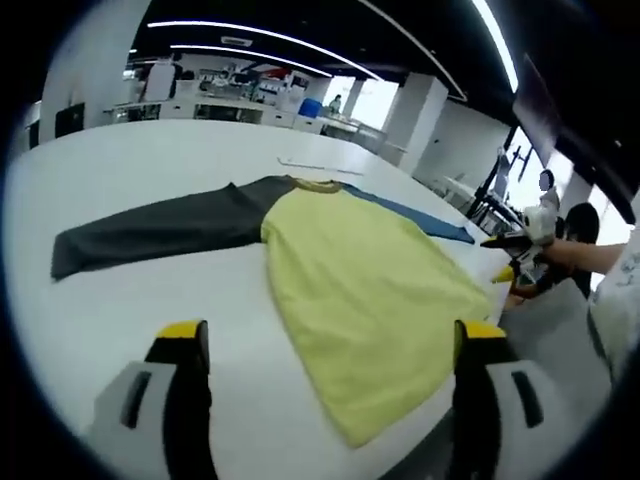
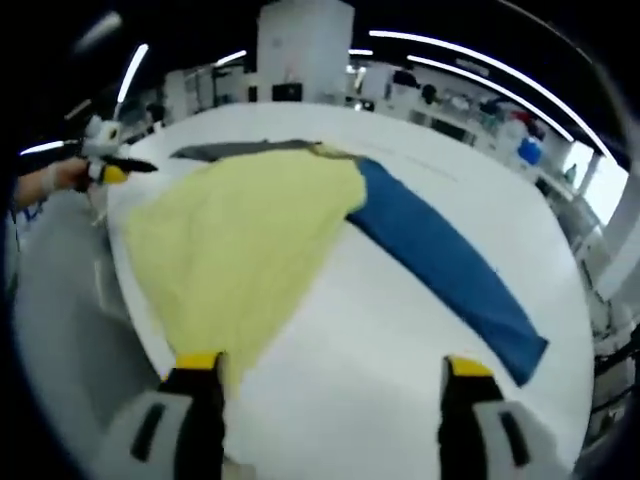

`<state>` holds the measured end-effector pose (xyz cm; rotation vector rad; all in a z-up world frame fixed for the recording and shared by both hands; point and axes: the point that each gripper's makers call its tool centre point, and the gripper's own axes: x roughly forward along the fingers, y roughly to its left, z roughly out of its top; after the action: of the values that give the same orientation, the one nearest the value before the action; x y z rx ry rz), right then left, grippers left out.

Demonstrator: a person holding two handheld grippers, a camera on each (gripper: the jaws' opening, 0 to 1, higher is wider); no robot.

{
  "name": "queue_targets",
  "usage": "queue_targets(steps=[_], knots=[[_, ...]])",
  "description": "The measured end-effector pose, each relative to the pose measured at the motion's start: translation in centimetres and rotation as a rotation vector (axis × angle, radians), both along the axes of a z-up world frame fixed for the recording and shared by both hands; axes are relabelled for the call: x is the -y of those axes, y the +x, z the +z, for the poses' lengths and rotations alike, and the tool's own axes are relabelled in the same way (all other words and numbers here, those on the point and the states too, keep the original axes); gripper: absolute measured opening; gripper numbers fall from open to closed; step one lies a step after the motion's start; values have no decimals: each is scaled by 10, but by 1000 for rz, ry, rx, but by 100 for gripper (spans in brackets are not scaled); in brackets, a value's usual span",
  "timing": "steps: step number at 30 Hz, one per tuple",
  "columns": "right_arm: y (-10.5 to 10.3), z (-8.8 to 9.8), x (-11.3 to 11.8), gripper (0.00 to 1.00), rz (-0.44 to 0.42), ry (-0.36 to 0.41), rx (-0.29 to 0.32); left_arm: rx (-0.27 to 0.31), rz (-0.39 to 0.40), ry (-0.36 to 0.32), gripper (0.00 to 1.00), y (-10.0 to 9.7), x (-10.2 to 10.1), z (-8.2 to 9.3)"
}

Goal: Fold the garment on the visible template until the final outline fits inside the template.

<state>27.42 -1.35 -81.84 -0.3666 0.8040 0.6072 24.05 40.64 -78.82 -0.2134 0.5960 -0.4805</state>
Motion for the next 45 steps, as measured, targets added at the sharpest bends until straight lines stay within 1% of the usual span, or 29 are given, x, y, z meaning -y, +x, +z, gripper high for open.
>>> queue_targets(steps=[1, 5, 8, 9, 11, 12, 15, 17, 19, 23, 26, 30, 34, 36, 38, 45], knots=[[6, 0, 3, 84, -8, -9, 4, 2, 2, 0, 99, 1, 0, 0], [27, -1, 10, 82, -19, -30, 20, 3, 13, -1, 99, 1, 0, 2], [45, -3, 18, 76, -23, -55, 30, -4, 17, 4, 99, -1, 0, 1], [53, -3, 19, 75, -22, -65, 43, -5, 18, 6, 99, -1, -1, 1], [62, -2, 20, 71, -22, -88, 60, -11, 20, 10, 99, -3, -1, 0], [69, -2, 21, 68, -25, -103, 69, -12, 22, 10, 99, -3, -1, 0], [85, -3, 19, 55, -25, -107, 91, -22, 31, 8, 99, -6, -1, -2], [99, -8, 27, 43, -28, -173, 111, -30, 37, 7, 99, -7, -1, -3], [111, -11, 28, 33, -23, -193, 130, -35, 42, 6, 99, -9, -1, -3], [120, -16, 27, 20, -18, -197, 101, -39, 52, 1, 99, -8, -4, -5], [125, -19, 27, 16, -9, -211, 96, -46, 64, -2, 98, -9, -6, -7], [127, -24, 23, 10, -2, -191, 71, -55, 72, -4, 98, -10, -6, -9], [130, -26, 21, 2, 2, -174, 61, -64, 75, -4, 97, -12, -6, -10], [130, -26, 24, 1, 0, -185, 70, -69, 75, -5, 96, -13, -7, -12], [135, -27, 27, 0, -5, -183, 67, -75, 74, -5, 96, -13, -7, -13], [146, -26, 39, 0, -51, -181, 65, -80, 72, -8, 95, -12, -7, -14]])
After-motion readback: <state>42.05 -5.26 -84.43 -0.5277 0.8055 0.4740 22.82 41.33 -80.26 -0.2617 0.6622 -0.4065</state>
